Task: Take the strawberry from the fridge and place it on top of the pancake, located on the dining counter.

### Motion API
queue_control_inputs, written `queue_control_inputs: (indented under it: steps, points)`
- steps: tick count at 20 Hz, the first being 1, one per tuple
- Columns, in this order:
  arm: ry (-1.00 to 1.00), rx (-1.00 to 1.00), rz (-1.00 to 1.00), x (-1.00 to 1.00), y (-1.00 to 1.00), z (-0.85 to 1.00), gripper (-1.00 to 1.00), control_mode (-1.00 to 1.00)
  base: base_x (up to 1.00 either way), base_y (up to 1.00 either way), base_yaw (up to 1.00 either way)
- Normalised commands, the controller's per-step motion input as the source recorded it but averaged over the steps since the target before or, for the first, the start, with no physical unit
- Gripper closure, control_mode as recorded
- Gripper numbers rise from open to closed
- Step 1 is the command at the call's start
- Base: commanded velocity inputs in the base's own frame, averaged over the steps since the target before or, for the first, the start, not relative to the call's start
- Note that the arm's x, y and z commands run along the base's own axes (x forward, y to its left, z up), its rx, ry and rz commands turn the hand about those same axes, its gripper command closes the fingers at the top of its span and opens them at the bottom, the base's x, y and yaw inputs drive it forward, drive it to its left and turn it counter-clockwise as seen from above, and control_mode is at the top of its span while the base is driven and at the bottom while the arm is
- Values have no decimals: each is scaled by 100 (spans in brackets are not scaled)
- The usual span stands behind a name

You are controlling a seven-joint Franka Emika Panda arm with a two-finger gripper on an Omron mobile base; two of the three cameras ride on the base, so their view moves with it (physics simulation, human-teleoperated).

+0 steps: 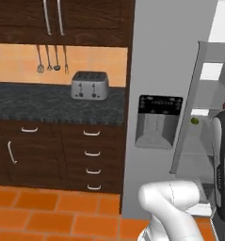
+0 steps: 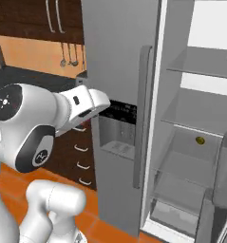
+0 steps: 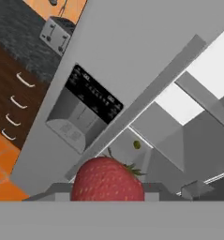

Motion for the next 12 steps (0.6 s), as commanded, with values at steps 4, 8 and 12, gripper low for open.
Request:
queue_control_inputs:
  steps: [4, 8, 12]
  points:
    - [0, 0, 0, 0, 0, 0, 100, 100, -47, 32, 83]
    - [0, 0, 0, 0, 0, 0, 100, 100, -38, 35, 91]
    - [0, 0, 0, 0, 0, 0, 100, 100, -47, 36, 88]
